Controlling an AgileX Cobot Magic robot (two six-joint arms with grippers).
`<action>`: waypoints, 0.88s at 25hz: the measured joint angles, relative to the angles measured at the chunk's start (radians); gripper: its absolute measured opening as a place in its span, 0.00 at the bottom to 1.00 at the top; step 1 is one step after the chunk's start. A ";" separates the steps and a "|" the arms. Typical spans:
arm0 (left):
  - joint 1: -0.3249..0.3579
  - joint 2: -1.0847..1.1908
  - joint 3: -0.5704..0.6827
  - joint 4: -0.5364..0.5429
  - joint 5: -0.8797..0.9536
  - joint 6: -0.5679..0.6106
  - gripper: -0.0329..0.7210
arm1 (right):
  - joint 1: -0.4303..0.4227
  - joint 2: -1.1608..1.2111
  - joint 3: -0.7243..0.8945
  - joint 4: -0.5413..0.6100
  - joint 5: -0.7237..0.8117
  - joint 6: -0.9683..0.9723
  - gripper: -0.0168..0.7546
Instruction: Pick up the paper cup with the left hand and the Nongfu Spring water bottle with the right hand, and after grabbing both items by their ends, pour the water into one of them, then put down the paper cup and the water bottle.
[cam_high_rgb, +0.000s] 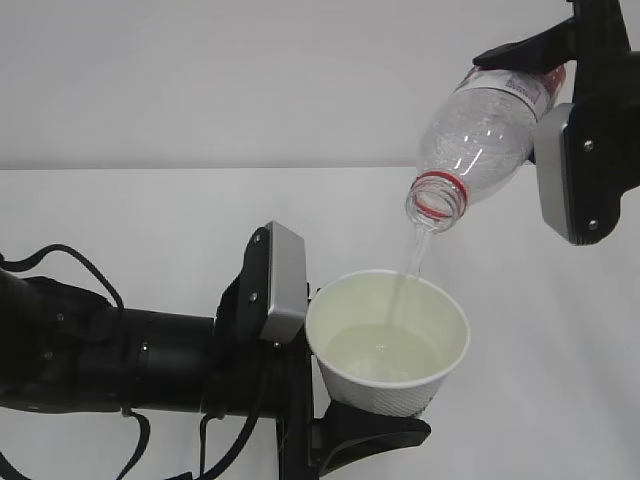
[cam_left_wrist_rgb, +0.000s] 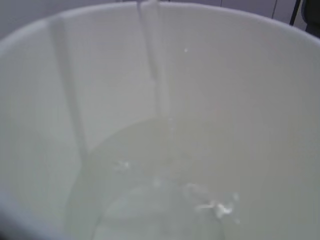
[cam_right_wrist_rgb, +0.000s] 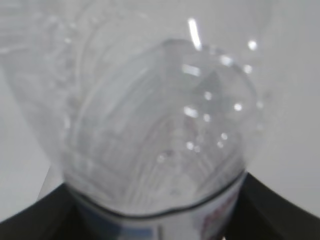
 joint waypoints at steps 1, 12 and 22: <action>0.000 0.000 0.000 0.000 0.000 0.000 0.81 | 0.000 0.000 0.000 0.000 0.000 0.000 0.64; 0.000 0.000 0.000 0.000 0.007 0.000 0.81 | 0.000 0.000 0.000 0.002 0.002 -0.006 0.64; 0.000 0.000 -0.002 0.001 0.007 0.000 0.81 | 0.000 0.000 0.000 0.002 0.002 -0.013 0.64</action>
